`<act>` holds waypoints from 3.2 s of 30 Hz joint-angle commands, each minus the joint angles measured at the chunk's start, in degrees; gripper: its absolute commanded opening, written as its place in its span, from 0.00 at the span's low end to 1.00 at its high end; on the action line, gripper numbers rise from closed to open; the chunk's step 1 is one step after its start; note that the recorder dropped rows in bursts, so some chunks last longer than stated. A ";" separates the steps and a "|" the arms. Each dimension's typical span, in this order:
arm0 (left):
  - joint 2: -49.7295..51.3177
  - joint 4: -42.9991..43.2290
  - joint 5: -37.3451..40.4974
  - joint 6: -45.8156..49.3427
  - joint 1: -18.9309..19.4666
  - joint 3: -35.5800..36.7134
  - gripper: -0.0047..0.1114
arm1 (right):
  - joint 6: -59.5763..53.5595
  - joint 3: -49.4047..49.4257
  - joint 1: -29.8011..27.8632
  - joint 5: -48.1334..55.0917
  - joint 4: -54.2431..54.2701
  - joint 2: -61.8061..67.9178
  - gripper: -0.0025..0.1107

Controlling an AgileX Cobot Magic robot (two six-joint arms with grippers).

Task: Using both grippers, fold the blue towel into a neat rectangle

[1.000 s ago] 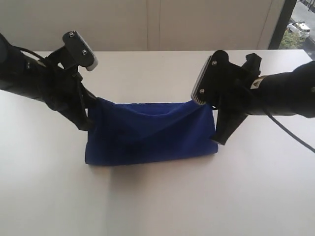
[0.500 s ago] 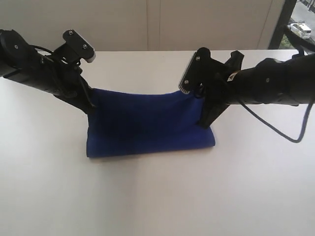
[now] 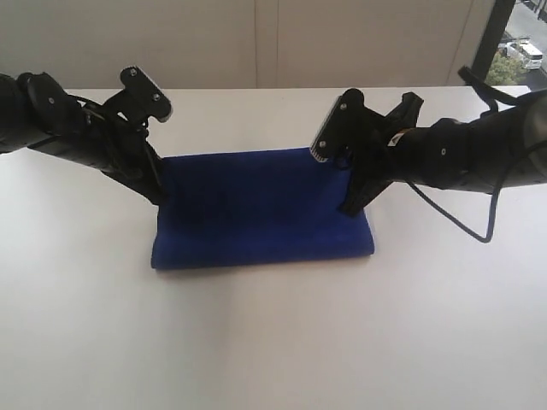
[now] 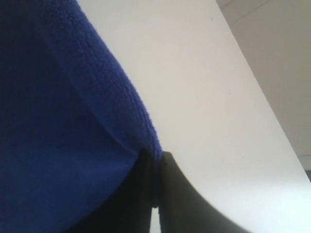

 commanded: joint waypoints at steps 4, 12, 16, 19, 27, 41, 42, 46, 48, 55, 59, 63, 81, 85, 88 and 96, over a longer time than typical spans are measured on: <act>0.07 -0.37 -2.26 0.17 0.17 -0.45 0.04 | 0.45 -0.18 -1.44 -2.04 3.46 0.32 0.03; 0.07 -0.37 -4.89 0.17 -0.18 -0.45 0.04 | 0.45 -0.18 -1.44 -2.56 3.46 2.07 0.03; 0.07 -0.19 -5.47 0.17 -0.18 -0.45 0.04 | 0.45 -0.18 -1.44 -2.69 3.46 2.32 0.03; 0.07 -0.18 -5.78 -0.05 -0.18 -0.45 0.04 | 0.45 -0.18 -1.44 -2.79 3.46 2.24 0.03; 4.04 -0.18 -6.79 -4.42 -0.18 -0.45 0.04 | 0.45 -0.18 -1.44 -3.56 3.59 2.24 0.03; 6.51 -0.18 -12.32 -4.52 -2.42 -1.17 0.04 | 0.45 -0.18 -1.44 -4.88 3.59 2.82 0.03; 6.62 -0.18 -12.48 -4.52 -2.42 -1.17 0.04 | 0.45 -0.18 -1.44 -5.14 3.59 3.19 0.03; 6.73 -0.18 -13.40 -4.52 -2.42 -1.17 0.04 | 0.45 -0.18 -1.44 -5.96 3.59 4.42 0.03; 6.73 -0.18 -14.41 -4.52 -2.42 -1.17 0.05 | 0.45 -0.18 -1.44 -5.96 3.59 4.54 0.03; 6.73 -0.18 -16.29 -4.41 -2.42 -1.17 0.50 | -0.06 -0.18 -1.44 -6.57 3.59 4.54 0.43; 5.59 -0.18 -14.08 -4.22 -2.42 -1.17 0.54 | 0.05 -0.18 -1.44 -7.96 8.05 3.43 0.45; 0.12 -6.10 -5.29 -4.22 -1.89 -1.17 0.40 | 4.34 -0.18 -1.44 -4.21 28.14 -3.22 0.31; -3.23 -10.54 30.15 -28.92 1.45 -1.04 0.04 | 43.10 -4.01 -1.95 42.04 4.25 -6.81 0.02; -0.72 -10.94 28.39 -32.92 0.33 -1.04 0.04 | 49.12 -10.26 -1.95 51.10 -1.94 -4.07 0.02; 1.41 -10.55 26.90 -32.92 -0.20 -1.04 0.04 | 49.12 -11.97 -1.95 49.21 -1.94 -2.74 0.02; 4.78 -10.28 21.71 -32.92 -0.20 -1.04 0.04 | 49.12 -12.07 -1.95 41.09 -2.29 3.02 0.02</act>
